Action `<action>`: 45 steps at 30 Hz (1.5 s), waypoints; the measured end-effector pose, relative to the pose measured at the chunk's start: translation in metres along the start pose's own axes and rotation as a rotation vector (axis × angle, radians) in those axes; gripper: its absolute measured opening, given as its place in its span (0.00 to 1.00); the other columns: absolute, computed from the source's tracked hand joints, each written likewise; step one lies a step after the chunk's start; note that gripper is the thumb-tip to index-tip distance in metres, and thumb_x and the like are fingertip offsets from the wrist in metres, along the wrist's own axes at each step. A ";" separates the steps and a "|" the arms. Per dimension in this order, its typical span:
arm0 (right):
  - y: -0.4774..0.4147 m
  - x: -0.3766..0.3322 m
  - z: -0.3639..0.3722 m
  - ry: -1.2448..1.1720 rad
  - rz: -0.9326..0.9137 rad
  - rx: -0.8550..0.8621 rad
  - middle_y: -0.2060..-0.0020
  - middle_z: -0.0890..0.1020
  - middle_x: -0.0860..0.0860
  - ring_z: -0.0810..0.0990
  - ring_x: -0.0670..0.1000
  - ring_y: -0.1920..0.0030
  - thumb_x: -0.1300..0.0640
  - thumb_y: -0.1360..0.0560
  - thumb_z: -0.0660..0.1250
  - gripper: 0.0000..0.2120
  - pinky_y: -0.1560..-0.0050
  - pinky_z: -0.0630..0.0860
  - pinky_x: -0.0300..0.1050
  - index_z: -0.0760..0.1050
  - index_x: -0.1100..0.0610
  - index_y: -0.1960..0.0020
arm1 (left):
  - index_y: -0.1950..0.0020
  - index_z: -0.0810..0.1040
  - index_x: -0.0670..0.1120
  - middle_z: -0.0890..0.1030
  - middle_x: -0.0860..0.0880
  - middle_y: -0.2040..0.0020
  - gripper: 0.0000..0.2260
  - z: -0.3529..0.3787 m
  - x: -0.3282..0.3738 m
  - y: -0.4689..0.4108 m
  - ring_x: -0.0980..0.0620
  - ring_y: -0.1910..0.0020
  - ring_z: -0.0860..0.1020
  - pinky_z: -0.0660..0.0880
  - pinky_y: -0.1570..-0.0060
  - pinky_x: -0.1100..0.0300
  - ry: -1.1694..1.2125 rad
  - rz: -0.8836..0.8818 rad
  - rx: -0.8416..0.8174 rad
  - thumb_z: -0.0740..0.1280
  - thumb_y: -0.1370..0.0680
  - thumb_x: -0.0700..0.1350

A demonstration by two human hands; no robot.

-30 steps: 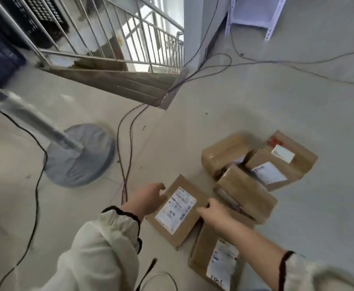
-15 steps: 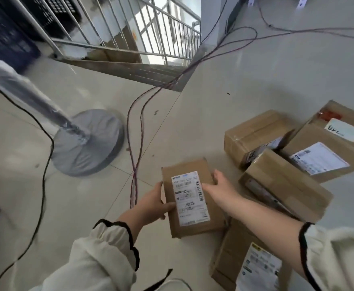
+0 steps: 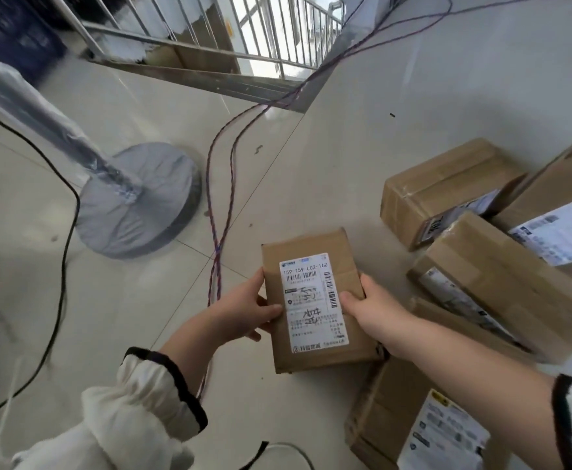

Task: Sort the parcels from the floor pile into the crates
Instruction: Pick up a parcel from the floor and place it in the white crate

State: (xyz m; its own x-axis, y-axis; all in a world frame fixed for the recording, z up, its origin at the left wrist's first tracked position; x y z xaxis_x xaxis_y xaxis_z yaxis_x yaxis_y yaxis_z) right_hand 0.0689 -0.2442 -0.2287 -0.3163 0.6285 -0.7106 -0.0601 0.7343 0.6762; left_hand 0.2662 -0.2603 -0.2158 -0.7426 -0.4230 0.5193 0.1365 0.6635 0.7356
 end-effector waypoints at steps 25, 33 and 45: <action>-0.003 0.025 -0.006 -0.239 0.037 -0.082 0.50 0.81 0.43 0.80 0.47 0.50 0.56 0.21 0.62 0.18 0.48 0.78 0.49 0.68 0.45 0.32 | 0.30 0.49 0.74 0.84 0.52 0.53 0.33 0.003 -0.020 -0.004 0.53 0.59 0.84 0.82 0.58 0.54 0.193 0.014 0.041 0.66 0.22 0.50; -0.007 0.031 -0.005 -0.271 0.049 -0.105 0.48 0.82 0.44 0.81 0.47 0.49 0.55 0.21 0.62 0.18 0.47 0.79 0.49 0.68 0.43 0.34 | 0.32 0.48 0.75 0.84 0.51 0.53 0.33 0.007 -0.019 -0.004 0.52 0.57 0.84 0.81 0.56 0.53 0.250 0.003 0.042 0.66 0.23 0.49; 0.153 -0.108 -0.069 -0.399 -0.170 -0.171 0.45 0.81 0.38 0.80 0.41 0.44 0.54 0.25 0.63 0.18 0.45 0.76 0.47 0.73 0.34 0.41 | 0.43 0.76 0.61 0.85 0.56 0.60 0.16 -0.077 0.113 0.172 0.61 0.60 0.82 0.77 0.61 0.69 0.552 0.276 0.378 0.64 0.21 0.40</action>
State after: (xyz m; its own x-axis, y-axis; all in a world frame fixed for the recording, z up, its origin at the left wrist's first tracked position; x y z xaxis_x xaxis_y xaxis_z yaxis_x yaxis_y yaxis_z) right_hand 0.0288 -0.2172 -0.0353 0.0983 0.5768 -0.8110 -0.2452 0.8038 0.5420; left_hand 0.2563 -0.2420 0.0029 -0.2612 -0.3932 0.8816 -0.0388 0.9168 0.3974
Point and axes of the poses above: each hand's wrist, its own y-axis away from the middle knuckle, its own z-axis out of the palm, x = y × z, the point moved 5 cm from there along -y, towards the middle knuckle
